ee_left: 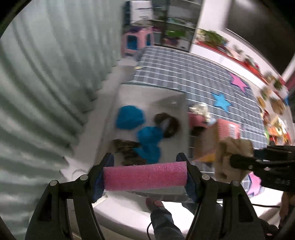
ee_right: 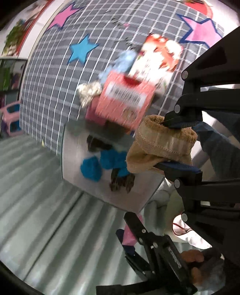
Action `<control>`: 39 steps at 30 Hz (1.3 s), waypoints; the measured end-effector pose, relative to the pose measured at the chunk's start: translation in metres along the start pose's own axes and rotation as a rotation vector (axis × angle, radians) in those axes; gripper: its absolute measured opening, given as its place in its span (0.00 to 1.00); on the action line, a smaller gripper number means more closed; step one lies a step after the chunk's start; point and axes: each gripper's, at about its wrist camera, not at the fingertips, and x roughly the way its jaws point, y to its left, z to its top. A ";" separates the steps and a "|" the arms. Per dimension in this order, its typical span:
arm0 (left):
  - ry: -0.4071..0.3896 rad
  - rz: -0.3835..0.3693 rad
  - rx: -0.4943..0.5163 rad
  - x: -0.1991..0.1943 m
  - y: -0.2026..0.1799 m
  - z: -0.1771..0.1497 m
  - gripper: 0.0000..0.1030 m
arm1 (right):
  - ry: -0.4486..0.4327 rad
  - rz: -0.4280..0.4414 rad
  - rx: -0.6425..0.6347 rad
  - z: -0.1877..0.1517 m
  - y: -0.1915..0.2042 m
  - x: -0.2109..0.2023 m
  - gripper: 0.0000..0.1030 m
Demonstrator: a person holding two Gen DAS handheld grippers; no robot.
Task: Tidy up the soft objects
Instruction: 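Carry the pink foam tube and beige knitted piece over the white box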
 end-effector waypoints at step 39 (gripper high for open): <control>0.109 0.042 -0.077 0.052 0.036 -0.016 0.71 | 0.091 -0.029 -0.116 0.049 0.064 0.048 0.33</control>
